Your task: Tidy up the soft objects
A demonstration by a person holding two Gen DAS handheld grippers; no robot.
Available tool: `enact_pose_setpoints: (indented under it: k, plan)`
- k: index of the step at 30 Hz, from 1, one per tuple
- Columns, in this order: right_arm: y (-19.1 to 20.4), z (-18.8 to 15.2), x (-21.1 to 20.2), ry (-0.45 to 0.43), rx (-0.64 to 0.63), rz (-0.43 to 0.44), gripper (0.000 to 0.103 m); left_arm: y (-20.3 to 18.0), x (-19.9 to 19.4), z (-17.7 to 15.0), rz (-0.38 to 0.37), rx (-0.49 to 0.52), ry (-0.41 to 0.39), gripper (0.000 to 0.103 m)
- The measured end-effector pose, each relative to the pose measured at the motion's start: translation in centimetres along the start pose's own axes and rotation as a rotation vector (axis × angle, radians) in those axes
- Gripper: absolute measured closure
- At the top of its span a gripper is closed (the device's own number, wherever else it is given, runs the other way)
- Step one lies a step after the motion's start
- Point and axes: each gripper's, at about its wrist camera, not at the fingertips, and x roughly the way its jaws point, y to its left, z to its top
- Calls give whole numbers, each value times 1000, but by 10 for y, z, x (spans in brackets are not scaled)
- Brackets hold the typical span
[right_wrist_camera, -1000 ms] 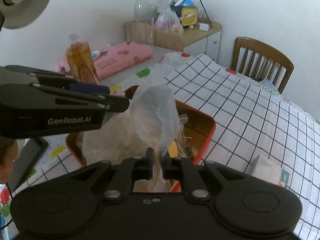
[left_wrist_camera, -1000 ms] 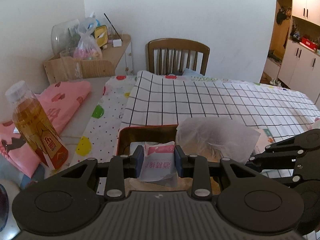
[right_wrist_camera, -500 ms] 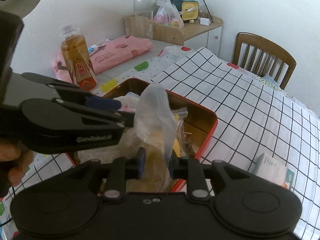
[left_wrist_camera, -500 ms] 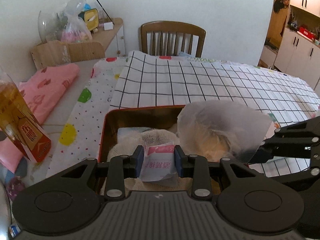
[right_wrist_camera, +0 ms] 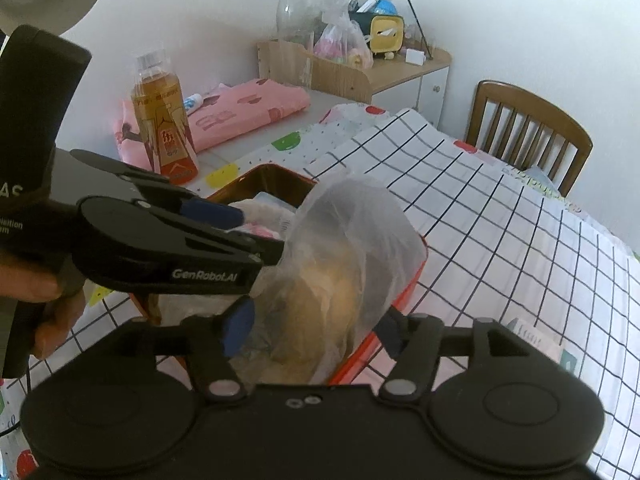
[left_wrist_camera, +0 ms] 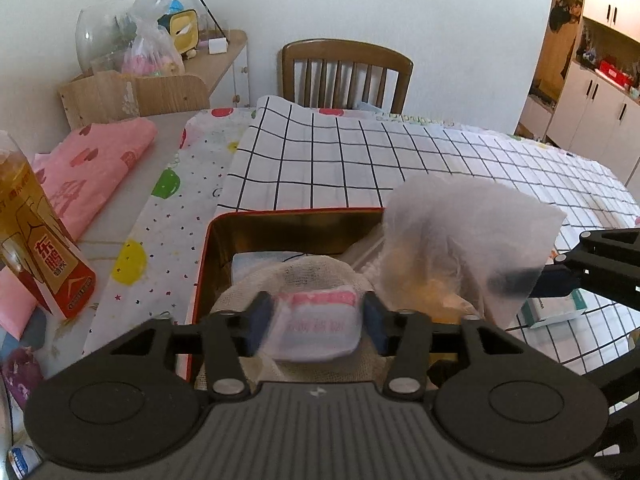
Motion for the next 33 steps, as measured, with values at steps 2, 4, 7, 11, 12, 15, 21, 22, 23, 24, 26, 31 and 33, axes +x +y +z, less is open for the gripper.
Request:
enact_pose_setpoints:
  k: [2,4,7,11,12,15,21,22,23,24,26,31,33]
  plan:
    - [-2,0,-3,-7,4,0,32,1,-3,0,-5,-13,-9,34]
    - [-3,-1,-5,-16,6,-6,28,2,-6,0,-7,-23,-12,33]
    - [-4,-2,-11,-34,8,-15,21,3,-11,0,-8,-32,-14,33]
    - [-7,-3,-20,-66,9,-31,11,3,-21,1,-6,-42,-32,24]
    - [-8,-3,-22,-71,10,-36,9,3,-23,1,-3,-43,-37,22]
    - [-13,-4,-30,-85,26,-51,7,2,-32,1,3,-43,-48,22]
    - [-21,-8,-52,-122,58,-62,6,-4,-52,0,6,-34,-75,22]
    - [-22,-8,-56,-130,60,-62,6,-5,-56,-1,5,-31,-82,22]
    - [-23,-9,-61,-140,64,-60,5,-7,-61,-1,5,-27,-89,22]
    - [-24,-10,-66,-150,69,-61,4,-9,-65,-2,3,-23,-94,22]
    - [-25,-11,-75,-170,80,-63,4,-13,-75,-3,0,-12,-110,22]
    - [-29,-17,-100,-221,114,-67,2,-26,-99,-6,5,6,-148,22]
    - [-29,-21,-110,-242,128,-67,1,-31,-109,-7,1,12,-162,22]
